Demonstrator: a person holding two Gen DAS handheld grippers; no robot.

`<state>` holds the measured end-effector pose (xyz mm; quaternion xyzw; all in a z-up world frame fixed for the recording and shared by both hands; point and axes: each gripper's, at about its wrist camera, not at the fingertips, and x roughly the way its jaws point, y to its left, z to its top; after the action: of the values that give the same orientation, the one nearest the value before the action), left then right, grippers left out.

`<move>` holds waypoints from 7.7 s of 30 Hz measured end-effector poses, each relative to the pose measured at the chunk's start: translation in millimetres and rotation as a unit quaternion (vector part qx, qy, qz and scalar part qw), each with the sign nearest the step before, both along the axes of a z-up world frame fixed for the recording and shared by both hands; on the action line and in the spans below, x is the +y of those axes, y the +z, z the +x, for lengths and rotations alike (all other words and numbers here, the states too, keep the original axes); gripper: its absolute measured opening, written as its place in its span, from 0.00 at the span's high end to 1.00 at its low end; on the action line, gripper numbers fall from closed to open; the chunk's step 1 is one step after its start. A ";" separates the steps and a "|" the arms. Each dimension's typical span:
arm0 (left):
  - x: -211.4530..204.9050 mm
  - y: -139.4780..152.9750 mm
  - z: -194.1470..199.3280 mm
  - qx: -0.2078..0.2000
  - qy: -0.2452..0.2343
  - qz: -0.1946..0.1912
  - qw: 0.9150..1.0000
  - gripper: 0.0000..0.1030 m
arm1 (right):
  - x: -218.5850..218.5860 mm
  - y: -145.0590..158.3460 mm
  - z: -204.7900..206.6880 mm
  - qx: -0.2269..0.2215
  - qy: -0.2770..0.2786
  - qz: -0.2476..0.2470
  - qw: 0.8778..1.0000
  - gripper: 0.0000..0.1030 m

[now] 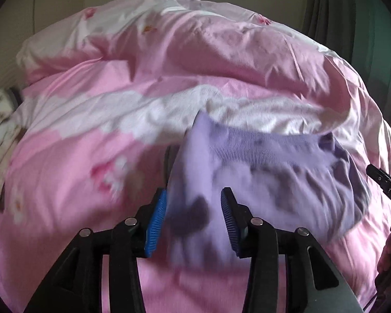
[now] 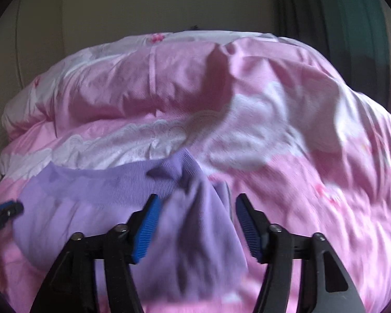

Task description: Fold small clothes

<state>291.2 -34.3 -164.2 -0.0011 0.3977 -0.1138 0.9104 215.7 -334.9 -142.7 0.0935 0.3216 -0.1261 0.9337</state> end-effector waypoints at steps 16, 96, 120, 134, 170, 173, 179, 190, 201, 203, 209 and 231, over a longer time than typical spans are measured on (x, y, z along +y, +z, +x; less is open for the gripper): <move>-0.4 -35.0 -25.1 0.011 0.025 0.001 1.000 0.75 | 0.1 -49.2 -21.5 0.068 -0.010 0.014 0.998 0.73; -60.3 19.5 -22.2 -0.041 -0.002 0.004 0.999 0.34 | -31.9 -91.8 -14.6 -0.054 -0.099 0.365 0.924 0.29; 15.9 38.5 -47.4 -0.050 0.045 0.008 0.998 0.34 | 96.4 34.4 -8.7 -0.139 0.055 0.015 0.989 0.80; 139.3 38.8 -57.0 -0.047 0.127 0.008 0.991 0.34 | 286.3 -24.5 40.6 -0.017 0.230 -0.202 0.952 0.80; -0.3 38.8 40.3 0.024 -0.086 -0.032 0.995 0.57 | 148.5 7.2 -11.6 -0.083 0.157 -0.008 0.984 0.38; -10.9 25.0 58.1 0.050 -0.092 -0.027 0.994 0.67 | 142.4 3.9 -7.8 -0.083 0.153 -0.005 0.985 0.38; -12.2 -0.3 75.9 0.073 -0.084 -0.027 0.993 0.83 | 131.5 -6.0 0.9 -0.073 0.153 0.009 0.985 0.38; -11.5 21.2 56.1 0.027 -0.085 -0.005 0.996 0.84 | 125.3 -14.1 -0.7 -0.064 0.156 0.027 0.985 0.38; -12.6 27.5 2.8 0.007 -0.084 0.002 0.996 0.81 | 144.7 -9.3 -6.9 -0.038 0.185 0.005 0.982 0.38; -10.4 16.8 2.3 0.017 -0.076 0.011 0.997 0.81 | 146.0 -15.3 -5.6 -0.023 0.186 0.003 0.982 0.38; -0.6 -14.9 3.7 0.039 -0.062 -0.001 0.997 0.74 | 139.5 -40.4 1.2 0.024 0.185 0.026 0.982 0.37; 30.4 0.6 -34.8 0.024 0.032 -0.064 0.997 0.30 | 96.6 -7.2 -8.5 -0.011 0.183 0.101 0.978 0.21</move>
<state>256.4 -4.0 -163.5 -0.0748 0.4113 -0.1093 0.9018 207.2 -238.3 -150.0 0.1285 0.3343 0.0811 0.9301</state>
